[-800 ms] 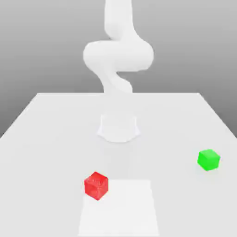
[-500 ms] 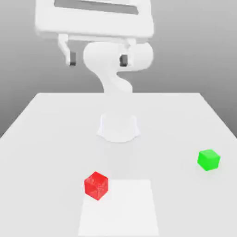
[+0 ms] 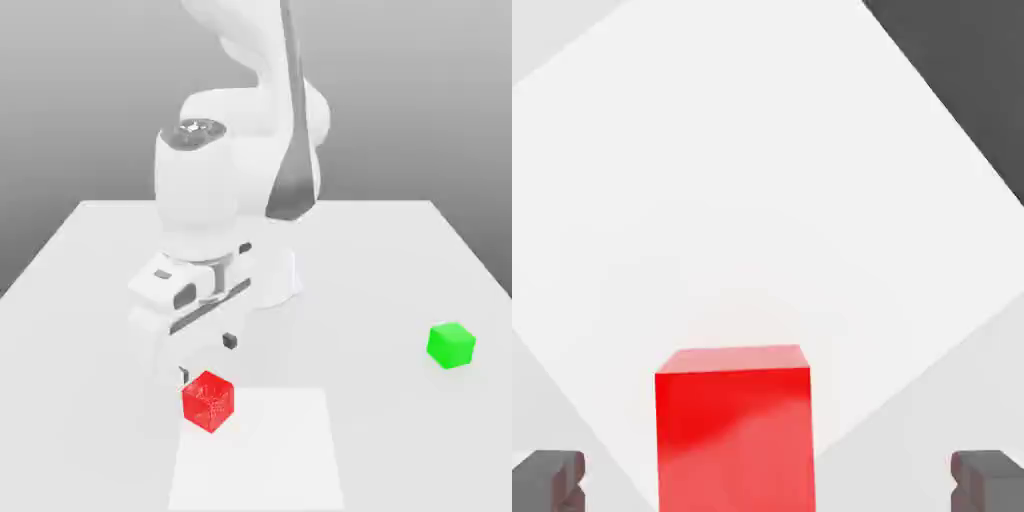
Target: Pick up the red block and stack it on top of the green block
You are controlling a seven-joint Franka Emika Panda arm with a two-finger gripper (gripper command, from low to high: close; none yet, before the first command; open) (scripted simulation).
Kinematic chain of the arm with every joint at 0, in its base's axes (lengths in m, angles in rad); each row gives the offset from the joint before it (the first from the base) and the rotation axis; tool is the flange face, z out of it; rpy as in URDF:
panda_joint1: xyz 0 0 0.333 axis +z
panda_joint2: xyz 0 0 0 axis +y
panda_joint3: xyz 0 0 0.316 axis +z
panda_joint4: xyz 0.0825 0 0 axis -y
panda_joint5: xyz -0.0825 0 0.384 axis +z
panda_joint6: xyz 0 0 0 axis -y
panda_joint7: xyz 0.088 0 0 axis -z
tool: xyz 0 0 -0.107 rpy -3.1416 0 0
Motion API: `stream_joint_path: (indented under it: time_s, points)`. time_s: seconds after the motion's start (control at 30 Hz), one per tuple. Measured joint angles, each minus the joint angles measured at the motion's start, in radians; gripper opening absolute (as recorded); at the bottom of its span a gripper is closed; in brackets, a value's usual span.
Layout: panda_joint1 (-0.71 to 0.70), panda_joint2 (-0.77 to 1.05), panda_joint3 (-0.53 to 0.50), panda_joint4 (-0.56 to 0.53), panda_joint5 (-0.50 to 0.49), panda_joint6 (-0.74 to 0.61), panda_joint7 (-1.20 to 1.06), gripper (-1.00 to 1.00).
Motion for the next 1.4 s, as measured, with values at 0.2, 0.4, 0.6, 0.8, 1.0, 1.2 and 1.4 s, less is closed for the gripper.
stream_joint_path:
  time_s: [0.2, 0.4, 0.6, 0.8, 1.0, 1.2, 1.4]
  points:
    - [-0.053, 0.145, 0.101, 0.022, 0.198, 0.114, -0.15, 0.0]
    - [-0.132, 0.219, 0.202, 0.032, 0.284, 0.172, -0.211, -1.0]
    - [-0.11, 0.189, 0.169, 0.028, 0.243, 0.148, -0.182, -1.0]
    - [-0.08, 0.046, 0.086, 0.006, 0.045, 0.036, -0.038, -1.0]
    - [0.011, -0.05, 0.14, -0.006, -0.025, -0.053, -0.006, -1.0]
    - [0.238, -0.078, 0.279, 0.014, 0.003, -0.101, -0.083, -1.0]
    - [0.441, -0.105, 0.448, 0.034, 0.035, -0.148, -0.164, -1.0]
